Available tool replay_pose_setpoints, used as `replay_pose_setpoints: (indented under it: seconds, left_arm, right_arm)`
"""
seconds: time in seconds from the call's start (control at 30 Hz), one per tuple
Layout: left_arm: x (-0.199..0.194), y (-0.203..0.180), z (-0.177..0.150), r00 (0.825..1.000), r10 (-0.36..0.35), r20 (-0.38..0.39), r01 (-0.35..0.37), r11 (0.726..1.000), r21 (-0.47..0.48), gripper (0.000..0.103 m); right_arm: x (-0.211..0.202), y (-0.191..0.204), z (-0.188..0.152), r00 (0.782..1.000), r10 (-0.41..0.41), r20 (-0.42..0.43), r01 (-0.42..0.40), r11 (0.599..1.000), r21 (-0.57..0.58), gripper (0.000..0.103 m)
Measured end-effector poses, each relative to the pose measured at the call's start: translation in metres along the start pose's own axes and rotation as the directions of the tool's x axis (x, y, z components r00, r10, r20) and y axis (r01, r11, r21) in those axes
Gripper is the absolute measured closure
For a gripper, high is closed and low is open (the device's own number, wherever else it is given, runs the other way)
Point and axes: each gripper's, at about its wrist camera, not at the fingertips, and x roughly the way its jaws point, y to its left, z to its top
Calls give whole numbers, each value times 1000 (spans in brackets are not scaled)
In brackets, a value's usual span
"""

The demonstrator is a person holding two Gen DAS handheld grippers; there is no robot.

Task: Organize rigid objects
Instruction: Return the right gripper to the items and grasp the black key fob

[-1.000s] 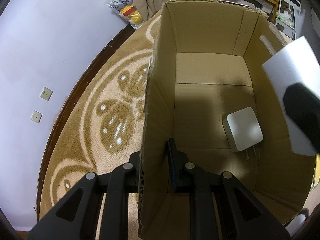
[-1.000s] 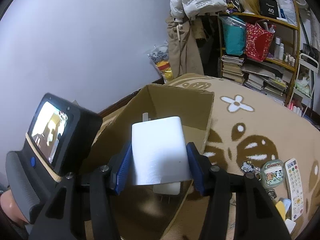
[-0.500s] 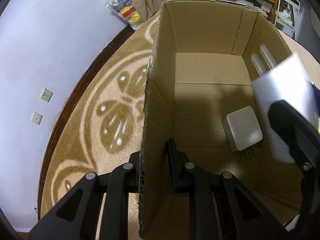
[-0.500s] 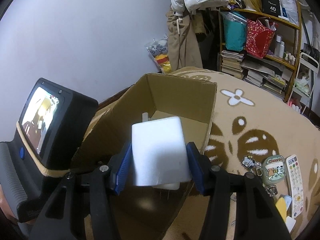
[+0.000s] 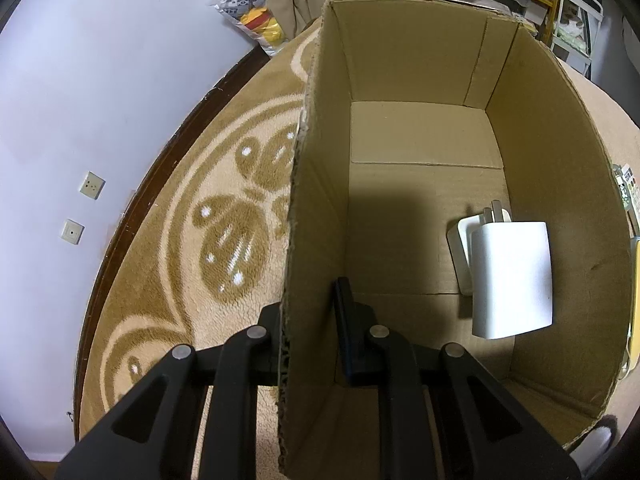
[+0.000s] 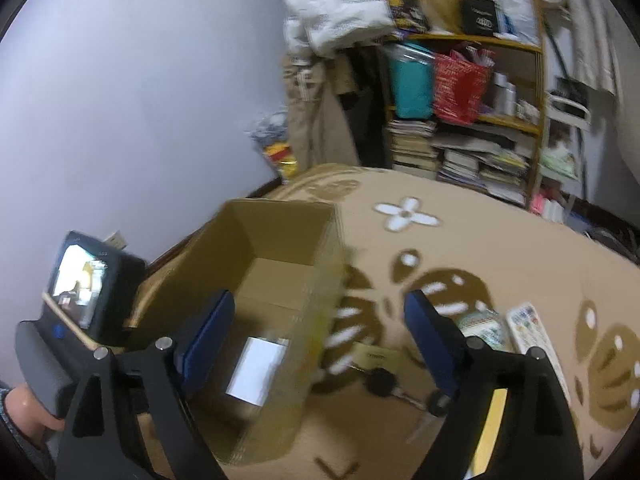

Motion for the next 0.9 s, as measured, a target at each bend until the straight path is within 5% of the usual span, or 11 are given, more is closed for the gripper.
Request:
replay_pose_setpoints:
  seconds: [0.53,0.63,0.9]
  left_arm:
    - [-4,2,2,1000,-4,-3,4,1000,0,87]
    - [-4,2,3,1000,-4,-4,4,1000,-1,87]
    - [-4,2,3,1000,-4,-3,4,1000,0,87]
  right_arm:
    - [47,-45,-40,987,-62,-147,70,996,54,13]
    - [56,-48,-45,985,-43,-168,53,997,57,24]
    - [82,-61,-60,968,13,-252,16,993,115,26]
